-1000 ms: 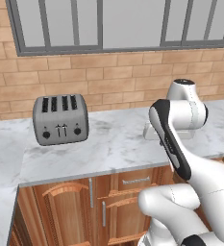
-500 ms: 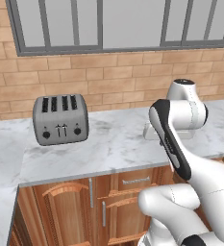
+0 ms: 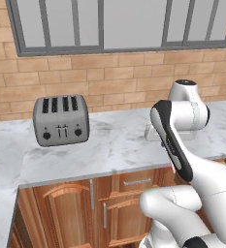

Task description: Take a straw from the drawer in front and place it inside the glass cup on the dining counter.

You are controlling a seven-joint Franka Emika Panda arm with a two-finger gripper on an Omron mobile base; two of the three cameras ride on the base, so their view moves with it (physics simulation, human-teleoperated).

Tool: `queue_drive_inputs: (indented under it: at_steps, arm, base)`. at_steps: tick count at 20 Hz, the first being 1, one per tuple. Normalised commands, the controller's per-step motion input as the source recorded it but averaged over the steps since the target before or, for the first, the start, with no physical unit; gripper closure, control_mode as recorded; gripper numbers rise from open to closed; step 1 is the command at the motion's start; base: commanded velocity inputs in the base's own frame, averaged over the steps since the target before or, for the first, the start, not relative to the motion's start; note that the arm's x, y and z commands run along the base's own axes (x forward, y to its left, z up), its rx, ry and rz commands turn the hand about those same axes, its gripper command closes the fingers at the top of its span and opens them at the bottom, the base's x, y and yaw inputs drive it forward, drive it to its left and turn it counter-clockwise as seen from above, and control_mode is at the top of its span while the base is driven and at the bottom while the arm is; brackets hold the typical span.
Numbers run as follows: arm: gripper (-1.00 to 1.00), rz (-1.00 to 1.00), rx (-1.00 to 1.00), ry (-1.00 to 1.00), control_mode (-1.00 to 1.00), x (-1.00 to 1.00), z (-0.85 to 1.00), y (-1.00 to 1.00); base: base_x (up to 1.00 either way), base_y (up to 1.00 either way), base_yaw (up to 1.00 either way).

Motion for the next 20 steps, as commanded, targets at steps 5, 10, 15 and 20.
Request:
queue_drive_inputs:
  at_steps: [5, 10, 15, 20]
  arm:
    - [1.0, 0.0, 0.0, 0.0, 1.0, 0.0, 0.0, 0.0]
    - [1.0, 0.0, 0.0, 0.0, 1.0, 0.0, 0.0, 0.0]
    - [1.0, 0.0, 0.0, 0.0, 1.0, 0.0, 0.0, 0.0]
    - [1.0, 0.0, 0.0, 0.0, 1.0, 0.0, 0.0, 0.0]
  base:
    - [-0.27, 0.0, 0.0]
    - [-0.43, 0.0, 0.0]
    - [-0.44, 0.0, 0.0]
    - [-0.4, 0.0, 0.0]
